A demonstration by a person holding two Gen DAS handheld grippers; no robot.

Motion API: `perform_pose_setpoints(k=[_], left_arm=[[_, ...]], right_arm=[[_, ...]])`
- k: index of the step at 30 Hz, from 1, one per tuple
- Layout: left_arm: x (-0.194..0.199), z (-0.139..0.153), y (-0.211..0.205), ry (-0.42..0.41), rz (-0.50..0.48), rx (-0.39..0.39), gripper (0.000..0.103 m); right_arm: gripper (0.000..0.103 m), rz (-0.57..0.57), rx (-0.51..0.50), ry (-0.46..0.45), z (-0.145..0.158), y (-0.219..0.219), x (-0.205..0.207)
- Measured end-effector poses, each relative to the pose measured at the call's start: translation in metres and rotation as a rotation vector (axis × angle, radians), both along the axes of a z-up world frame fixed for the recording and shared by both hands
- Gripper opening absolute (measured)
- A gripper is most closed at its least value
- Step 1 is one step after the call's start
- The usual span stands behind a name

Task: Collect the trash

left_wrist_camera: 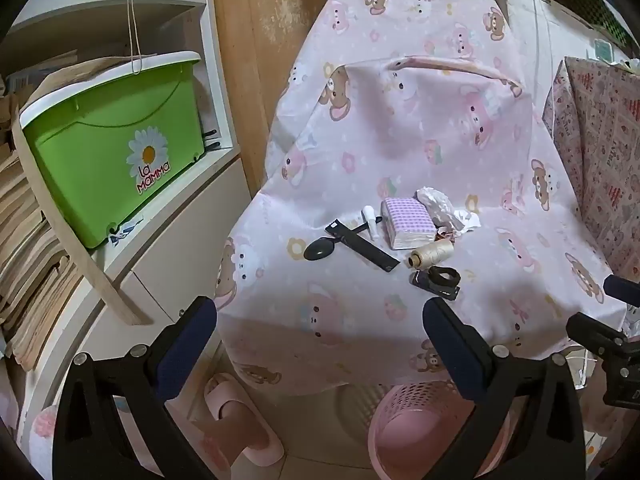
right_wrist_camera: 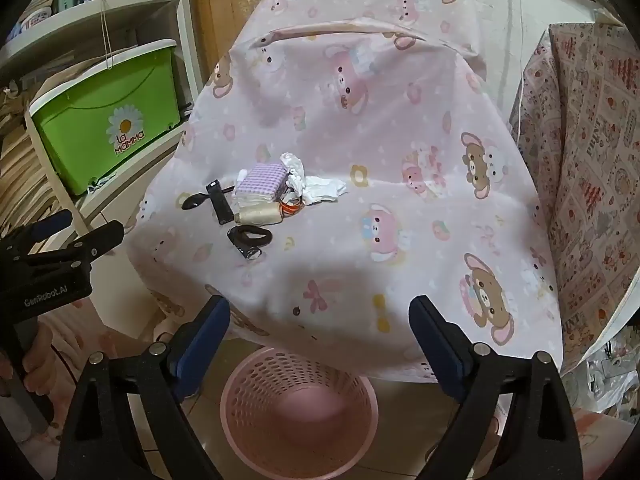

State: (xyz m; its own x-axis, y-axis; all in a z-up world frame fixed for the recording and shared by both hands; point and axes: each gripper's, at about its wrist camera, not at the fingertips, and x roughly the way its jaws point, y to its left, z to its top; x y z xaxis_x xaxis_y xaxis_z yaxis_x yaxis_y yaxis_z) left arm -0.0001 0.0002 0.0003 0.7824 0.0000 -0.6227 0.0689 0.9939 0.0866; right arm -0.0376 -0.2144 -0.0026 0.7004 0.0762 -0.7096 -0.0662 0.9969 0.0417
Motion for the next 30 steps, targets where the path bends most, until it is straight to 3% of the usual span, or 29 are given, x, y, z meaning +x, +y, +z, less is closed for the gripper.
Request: perform_pose_setpoints(k=[30], left_arm=[[0.0024, -0.0062, -0.0026, 0.001, -0.001, 0.013, 0.102]], right_arm=[[0.095, -0.017, -0.027, -0.017, -0.0034, -0.0001, 0.0062]])
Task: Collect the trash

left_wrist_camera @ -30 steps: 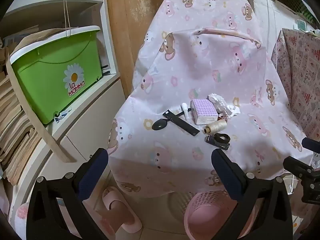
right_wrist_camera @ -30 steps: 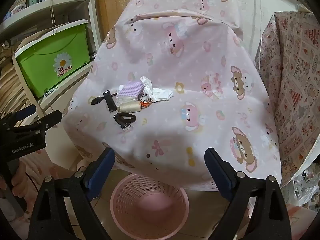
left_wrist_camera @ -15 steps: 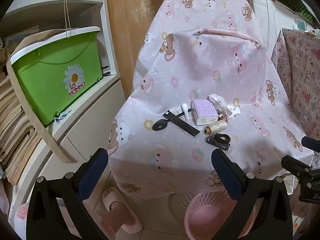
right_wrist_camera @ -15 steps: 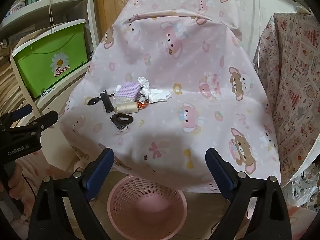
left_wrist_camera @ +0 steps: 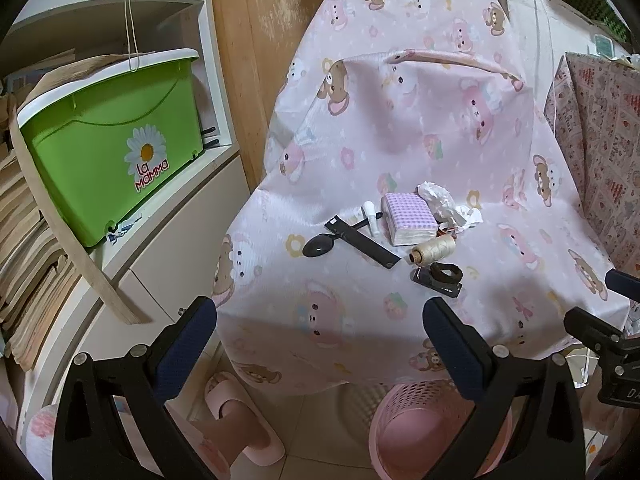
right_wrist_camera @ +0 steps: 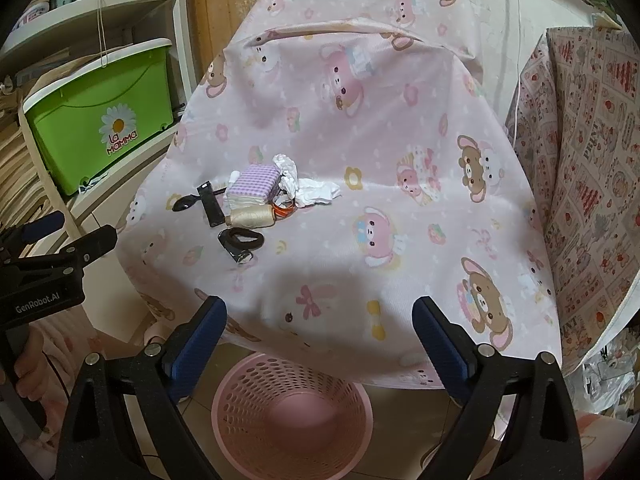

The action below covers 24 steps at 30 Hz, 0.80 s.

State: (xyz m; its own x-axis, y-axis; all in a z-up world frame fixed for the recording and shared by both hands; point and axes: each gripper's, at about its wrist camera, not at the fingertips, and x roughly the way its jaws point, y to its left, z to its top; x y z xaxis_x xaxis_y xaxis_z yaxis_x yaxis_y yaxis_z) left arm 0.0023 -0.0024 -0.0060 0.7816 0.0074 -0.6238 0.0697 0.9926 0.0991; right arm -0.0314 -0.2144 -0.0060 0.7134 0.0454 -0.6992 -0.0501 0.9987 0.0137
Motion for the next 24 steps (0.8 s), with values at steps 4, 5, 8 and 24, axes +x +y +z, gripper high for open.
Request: perform_pose_setpoints(k=[4, 5, 8, 24], left_arm=[[0.0011, -0.0019, -0.0008, 0.004, 0.000, 0.005, 0.102], [0.0013, -0.0023, -0.0009, 0.005, 0.001, 0.005, 0.102], [0.0031, -0.0034, -0.0007, 0.008, 0.003, 0.007, 0.102], [0.0073, -0.0070, -0.0005, 0.018, 0.011, 0.003, 0.102]], right_arm=[[0.095, -0.003, -0.001, -0.001, -0.0002, -0.0015, 0.0005], [0.095, -0.004, 0.000, -0.001, -0.0004, -0.0022, 0.0011], [0.095, -0.010, -0.005, -0.002, -0.0018, -0.0029, 0.0015], [0.095, 0.005, -0.044, -0.002, -0.0067, 0.0019, 0.0012]])
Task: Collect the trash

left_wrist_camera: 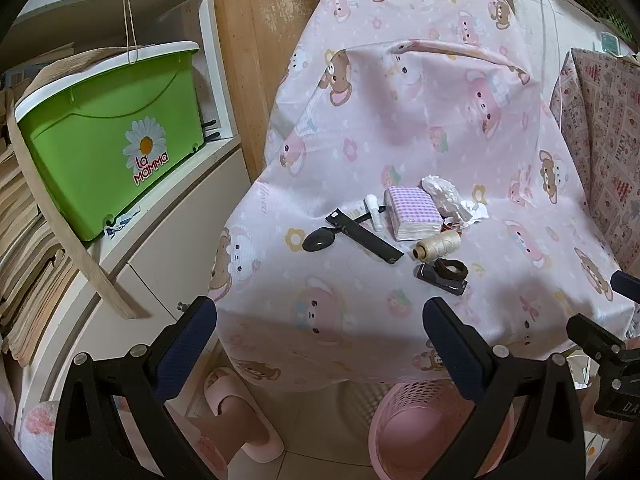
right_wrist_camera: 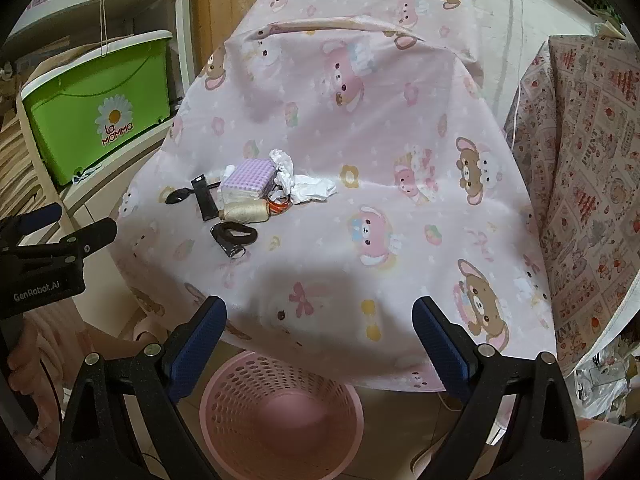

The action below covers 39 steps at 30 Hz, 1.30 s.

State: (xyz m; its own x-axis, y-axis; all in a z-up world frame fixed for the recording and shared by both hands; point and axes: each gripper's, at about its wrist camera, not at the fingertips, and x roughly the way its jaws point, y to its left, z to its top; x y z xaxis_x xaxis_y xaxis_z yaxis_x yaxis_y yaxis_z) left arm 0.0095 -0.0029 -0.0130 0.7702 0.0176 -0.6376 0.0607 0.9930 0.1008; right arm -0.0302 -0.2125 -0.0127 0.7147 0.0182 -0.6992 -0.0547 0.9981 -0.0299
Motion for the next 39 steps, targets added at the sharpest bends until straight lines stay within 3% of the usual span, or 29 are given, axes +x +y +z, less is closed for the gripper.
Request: perform_pose_setpoints(k=[39], left_arm=[[0.0007, 0.0007, 0.0000, 0.010, -0.003, -0.013, 0.102]], right_arm=[[0.095, 0.001, -0.003, 0.004, -0.0048, 0.0004, 0.0022]])
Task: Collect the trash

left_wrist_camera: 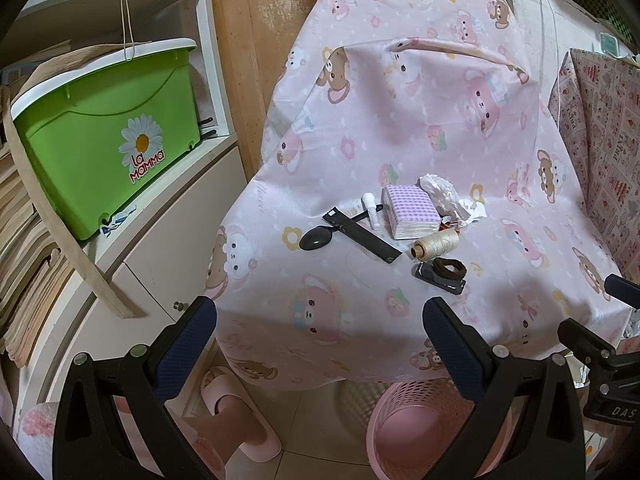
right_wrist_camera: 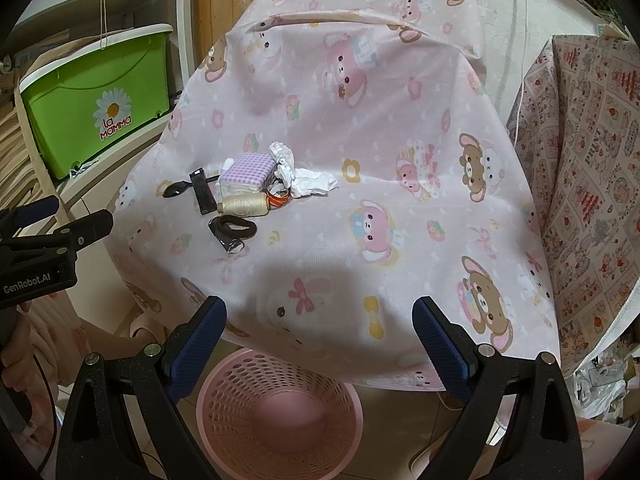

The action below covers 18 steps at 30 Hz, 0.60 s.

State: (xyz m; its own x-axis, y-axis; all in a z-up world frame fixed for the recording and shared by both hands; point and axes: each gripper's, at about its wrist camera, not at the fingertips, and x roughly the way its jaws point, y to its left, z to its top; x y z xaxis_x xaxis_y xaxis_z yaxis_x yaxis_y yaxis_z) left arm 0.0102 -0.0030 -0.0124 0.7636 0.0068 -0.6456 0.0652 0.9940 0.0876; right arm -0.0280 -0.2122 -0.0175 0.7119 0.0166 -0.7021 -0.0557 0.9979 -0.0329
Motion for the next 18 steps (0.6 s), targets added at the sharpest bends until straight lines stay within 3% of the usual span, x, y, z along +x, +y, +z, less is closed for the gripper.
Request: perform_pose_setpoints(k=[18], left_arm=[[0.0018, -0.0038, -0.0054, 0.002, -0.015, 0.007, 0.102]], right_arm=[[0.095, -0.004, 0.000, 0.004, -0.0033, -0.0002, 0.0016]])
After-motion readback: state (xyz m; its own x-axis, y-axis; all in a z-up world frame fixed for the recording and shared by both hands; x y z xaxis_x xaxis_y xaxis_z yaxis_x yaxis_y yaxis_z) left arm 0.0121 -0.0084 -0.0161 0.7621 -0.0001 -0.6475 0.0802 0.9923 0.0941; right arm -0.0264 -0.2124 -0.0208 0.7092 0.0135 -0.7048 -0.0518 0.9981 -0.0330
